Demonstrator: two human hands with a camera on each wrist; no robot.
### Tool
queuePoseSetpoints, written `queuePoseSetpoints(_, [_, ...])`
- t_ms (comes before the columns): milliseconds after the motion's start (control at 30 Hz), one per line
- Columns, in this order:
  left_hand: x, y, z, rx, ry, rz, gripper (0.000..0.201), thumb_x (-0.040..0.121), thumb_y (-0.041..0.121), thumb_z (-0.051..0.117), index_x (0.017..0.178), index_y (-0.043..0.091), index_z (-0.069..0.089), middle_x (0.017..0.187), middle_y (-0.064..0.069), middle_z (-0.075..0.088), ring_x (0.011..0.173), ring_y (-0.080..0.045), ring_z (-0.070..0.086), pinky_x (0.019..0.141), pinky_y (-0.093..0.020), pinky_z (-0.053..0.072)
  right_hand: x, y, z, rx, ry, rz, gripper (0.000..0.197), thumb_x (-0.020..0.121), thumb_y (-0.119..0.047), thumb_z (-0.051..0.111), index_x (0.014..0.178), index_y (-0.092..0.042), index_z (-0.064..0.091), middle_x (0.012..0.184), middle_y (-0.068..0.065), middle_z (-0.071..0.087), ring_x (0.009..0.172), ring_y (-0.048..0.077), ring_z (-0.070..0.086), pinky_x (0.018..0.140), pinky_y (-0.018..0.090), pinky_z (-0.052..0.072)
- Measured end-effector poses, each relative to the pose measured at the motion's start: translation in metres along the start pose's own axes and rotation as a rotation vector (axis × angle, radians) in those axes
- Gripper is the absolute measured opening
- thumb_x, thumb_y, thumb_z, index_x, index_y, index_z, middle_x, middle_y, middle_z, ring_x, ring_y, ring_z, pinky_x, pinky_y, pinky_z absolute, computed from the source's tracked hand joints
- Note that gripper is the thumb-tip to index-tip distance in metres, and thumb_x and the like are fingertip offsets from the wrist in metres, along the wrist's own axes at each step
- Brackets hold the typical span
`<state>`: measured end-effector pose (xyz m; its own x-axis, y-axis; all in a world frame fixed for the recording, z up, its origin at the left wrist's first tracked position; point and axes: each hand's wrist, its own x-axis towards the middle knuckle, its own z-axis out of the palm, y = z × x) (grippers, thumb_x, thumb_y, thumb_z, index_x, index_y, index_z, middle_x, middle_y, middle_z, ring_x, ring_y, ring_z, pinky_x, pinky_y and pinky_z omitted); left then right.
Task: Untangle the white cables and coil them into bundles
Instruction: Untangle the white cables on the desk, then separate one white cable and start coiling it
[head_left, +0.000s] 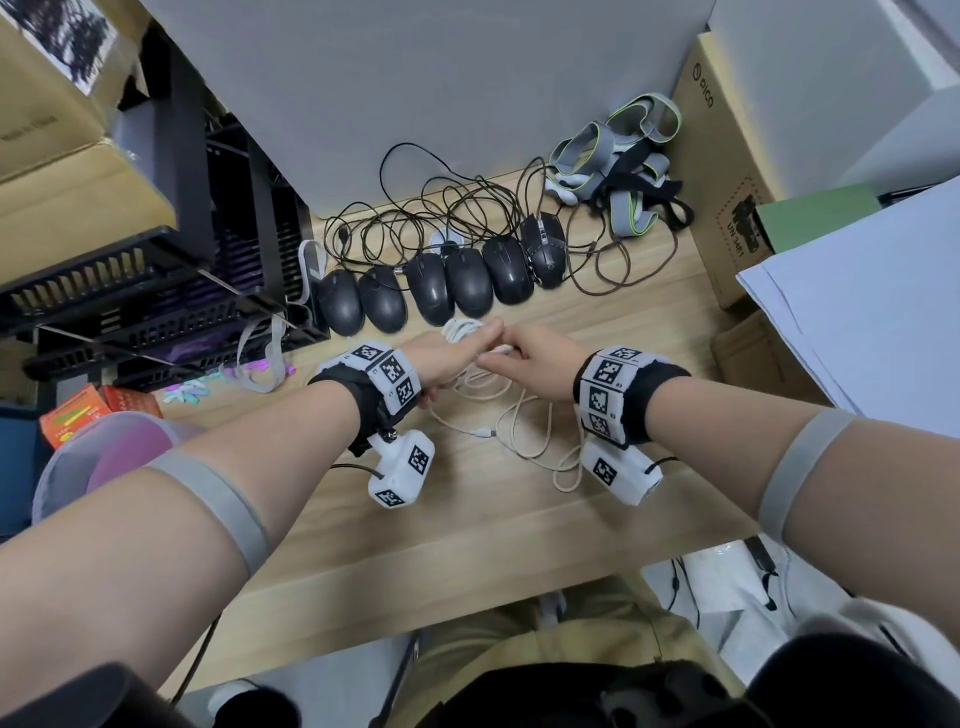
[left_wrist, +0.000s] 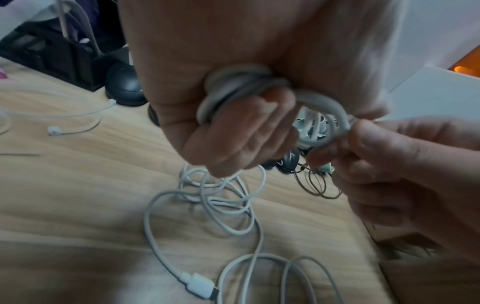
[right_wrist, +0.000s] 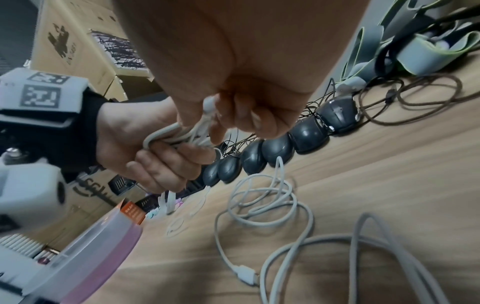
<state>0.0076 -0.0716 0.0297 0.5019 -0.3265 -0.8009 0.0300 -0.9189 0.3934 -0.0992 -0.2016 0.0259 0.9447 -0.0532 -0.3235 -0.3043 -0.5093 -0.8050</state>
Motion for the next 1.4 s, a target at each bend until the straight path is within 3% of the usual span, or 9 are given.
queuePoseSetpoints(233, [-0.001, -0.007, -0.002, 0.105, -0.307, 0.143, 0.048, 0.067, 0.044, 0.086, 0.066, 0.018, 0.047, 0.057, -0.004, 0.042, 0.045, -0.016, 0.037, 0.044, -0.022, 0.035, 0.006, 0.011, 0.0, 0.191, 0.041, 0.103, 0.075, 0.083, -0.028, 0.075, 0.143, -0.019, 0.032, 0.073, -0.002, 0.048, 0.055, 0.005, 0.047, 0.053, 0.017, 0.041])
queuePoseSetpoints(400, [0.002, -0.009, 0.001, 0.221, -0.373, 0.173, 0.028, 0.079, 0.002, 0.072, 0.065, 0.014, 0.051, 0.056, -0.007, 0.046, 0.041, -0.017, 0.041, 0.043, -0.023, 0.036, 0.005, 0.008, 0.005, 0.308, -0.084, 0.045, 0.049, 0.085, -0.015, 0.073, 0.128, -0.025, 0.052, 0.093, 0.007, 0.065, 0.067, 0.016, 0.063, 0.063, 0.035, 0.056])
queuePoseSetpoints(500, [0.005, -0.01, 0.005, 0.259, -0.344, 0.158, 0.024, 0.078, 0.01, 0.075, 0.065, 0.011, 0.055, 0.051, -0.003, 0.048, 0.04, -0.014, 0.043, 0.043, -0.022, 0.038, 0.007, 0.006, 0.011, 0.281, -0.049, 0.018, 0.024, 0.085, -0.009, 0.072, 0.104, -0.019, 0.06, 0.087, 0.009, 0.066, 0.072, 0.023, 0.06, 0.063, 0.033, 0.054])
queuePoseSetpoints(667, [0.012, -0.016, 0.013, 0.219, -0.284, 0.086, 0.034, 0.084, 0.045, 0.071, 0.082, 0.013, 0.06, 0.059, -0.004, 0.062, 0.043, -0.015, 0.05, 0.044, -0.021, 0.039, 0.013, 0.007, 0.016, 0.25, -0.046, 0.047, 0.015, 0.083, -0.011, 0.074, 0.087, -0.022, 0.064, 0.075, -0.012, 0.062, 0.057, -0.009, 0.056, 0.058, 0.007, 0.043])
queuePoseSetpoints(867, [0.012, -0.033, 0.013, 0.398, -0.18, 0.223, 0.012, 0.092, 0.038, 0.063, 0.092, 0.027, 0.063, 0.075, 0.004, 0.061, 0.065, -0.017, 0.056, 0.058, -0.02, 0.045, 0.028, 0.006, 0.032, 0.358, -0.159, 0.163, 0.016, 0.084, -0.012, 0.073, 0.08, -0.025, 0.066, 0.059, 0.006, 0.061, 0.048, 0.015, 0.054, 0.048, 0.026, 0.049])
queuePoseSetpoints(967, [0.024, -0.051, 0.013, 0.526, -0.187, 0.143, 0.044, 0.083, 0.064, 0.054, 0.105, 0.026, 0.063, 0.098, -0.001, 0.07, 0.088, -0.021, 0.066, 0.082, -0.032, 0.053, 0.036, 0.001, 0.037, 0.312, -0.229, 0.248, 0.018, 0.081, -0.021, 0.078, 0.091, -0.026, 0.064, 0.068, 0.006, 0.065, 0.05, 0.013, 0.061, 0.055, 0.028, 0.054])
queuePoseSetpoints(1167, [0.024, -0.104, 0.001, 0.625, -0.15, -0.146, 0.055, 0.085, 0.059, 0.068, 0.106, 0.008, 0.067, 0.094, -0.006, 0.06, 0.084, -0.022, 0.055, 0.072, -0.03, 0.041, 0.065, 0.001, 0.046, 0.327, -0.184, 0.392, 0.018, 0.086, -0.022, 0.068, 0.099, -0.01, 0.066, 0.08, 0.006, 0.069, 0.054, 0.013, 0.061, 0.051, 0.022, 0.049])
queuePoseSetpoints(1300, [0.031, -0.137, -0.01, 0.609, -0.143, -0.212, 0.054, 0.086, 0.059, 0.067, 0.105, 0.009, 0.067, 0.093, -0.005, 0.061, 0.082, -0.021, 0.056, 0.071, -0.028, 0.043, 0.089, -0.006, 0.065, 0.043, -0.112, 0.262, 0.011, 0.081, -0.017, 0.063, 0.087, -0.025, 0.067, 0.069, -0.002, 0.075, 0.051, 0.001, 0.065, 0.078, 0.025, 0.052])
queuePoseSetpoints(1400, [0.03, -0.158, -0.022, 0.55, -0.127, -0.223, 0.048, 0.087, 0.055, 0.067, 0.111, 0.013, 0.068, 0.099, -0.003, 0.067, 0.078, -0.019, 0.056, 0.066, -0.026, 0.042, 0.112, -0.019, 0.091, 0.0, -0.18, 0.163, 0.014, 0.084, -0.015, 0.058, 0.084, -0.027, 0.065, 0.072, 0.001, 0.074, 0.057, 0.009, 0.067, 0.07, 0.031, 0.058])
